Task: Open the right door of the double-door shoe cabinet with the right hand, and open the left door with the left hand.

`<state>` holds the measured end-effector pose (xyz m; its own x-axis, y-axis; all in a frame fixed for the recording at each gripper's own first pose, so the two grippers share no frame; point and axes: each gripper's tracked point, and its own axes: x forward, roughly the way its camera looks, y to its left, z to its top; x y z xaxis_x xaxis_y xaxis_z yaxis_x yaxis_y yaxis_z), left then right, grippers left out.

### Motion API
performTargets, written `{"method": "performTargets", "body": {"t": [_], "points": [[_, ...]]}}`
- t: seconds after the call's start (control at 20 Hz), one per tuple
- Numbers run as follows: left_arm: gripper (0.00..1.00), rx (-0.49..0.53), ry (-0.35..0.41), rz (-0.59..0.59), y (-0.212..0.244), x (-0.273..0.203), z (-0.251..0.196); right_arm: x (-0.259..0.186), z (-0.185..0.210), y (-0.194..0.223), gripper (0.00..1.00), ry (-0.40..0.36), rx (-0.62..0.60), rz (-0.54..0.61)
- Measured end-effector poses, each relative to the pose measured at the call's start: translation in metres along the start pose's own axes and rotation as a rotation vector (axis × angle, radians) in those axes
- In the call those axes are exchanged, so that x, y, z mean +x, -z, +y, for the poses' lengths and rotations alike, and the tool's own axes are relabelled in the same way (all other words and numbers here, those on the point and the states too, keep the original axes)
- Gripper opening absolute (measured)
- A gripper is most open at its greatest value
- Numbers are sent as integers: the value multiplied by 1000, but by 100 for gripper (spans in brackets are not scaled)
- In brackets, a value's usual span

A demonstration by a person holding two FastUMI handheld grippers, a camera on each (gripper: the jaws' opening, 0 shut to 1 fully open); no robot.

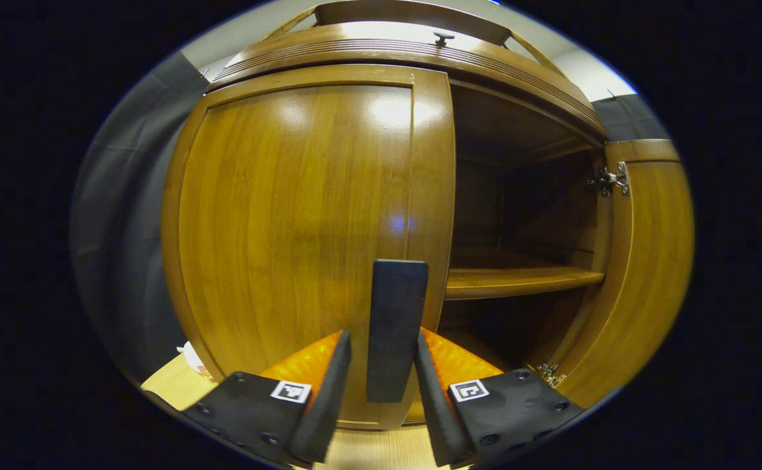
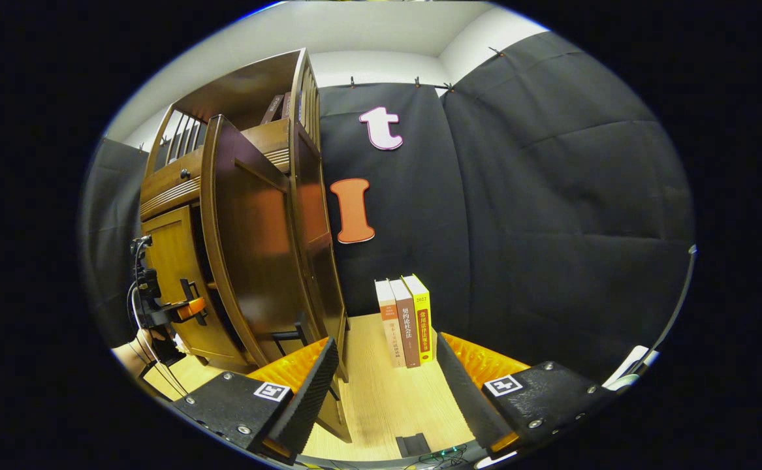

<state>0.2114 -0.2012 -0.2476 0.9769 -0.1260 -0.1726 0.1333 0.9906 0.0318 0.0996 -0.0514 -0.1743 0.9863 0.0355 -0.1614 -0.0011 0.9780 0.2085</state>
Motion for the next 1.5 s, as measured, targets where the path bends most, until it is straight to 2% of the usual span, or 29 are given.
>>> {"method": "performTargets", "body": {"t": [0.15, 0.3, 0.35, 0.4, 0.45, 0.65, 0.9, 1.0, 1.05, 1.1, 1.2, 1.25, 1.3, 1.45, 1.5], "points": [[41, 24, -8, 1, 0, 0, -2, 1, -1, 1, 100, 14, -3, -8], [37, -13, -3, -1, 0, -3, -3, -3, -1, -3, 100, 22, -10, -16], [36, -14, 5, -2, 0, -7, -2, -5, -1, -5, 93, 27, -17, -22], [34, -11, 11, -5, 0, -12, -1, -6, 0, -6, 100, 32, -22, -27], [32, -3, 19, -5, 0, -15, -2, -6, 1, -7, 100, 34, -25, -34], [31, -20, 65, 3, 1, -34, -2, -11, 6, -8, 100, 43, -20, -52], [31, -18, 116, 12, 2, -64, 3, -23, 14, -14, 100, 83, -69, -87], [31, -23, 136, 14, 3, -78, 8, -30, 18, -15, 93, 95, -91, -91], [31, -23, 145, 15, 3, -85, 11, -36, 22, -16, 100, 101, -96, -97], [31, -23, 155, 18, 3, -91, 15, -41, 26, -18, 100, 104, -97, -103], [32, -30, 171, 27, 3, -104, 19, -47, 38, -19, 99, 104, -92, -110], [32, -38, 179, 30, 3, -111, 24, -48, 43, -20, 92, 103, -90, -113], [31, -47, 184, 33, 3, -118, 26, -51, 51, -18, 99, 101, -87, -115], [31, -41, 195, 32, 5, -133, 36, -59, 80, -14, 99, 87, -74, -125], [31, -39, 199, 34, 6, -137, 39, -61, 89, -12, 92, 80, -72, -127]]}}
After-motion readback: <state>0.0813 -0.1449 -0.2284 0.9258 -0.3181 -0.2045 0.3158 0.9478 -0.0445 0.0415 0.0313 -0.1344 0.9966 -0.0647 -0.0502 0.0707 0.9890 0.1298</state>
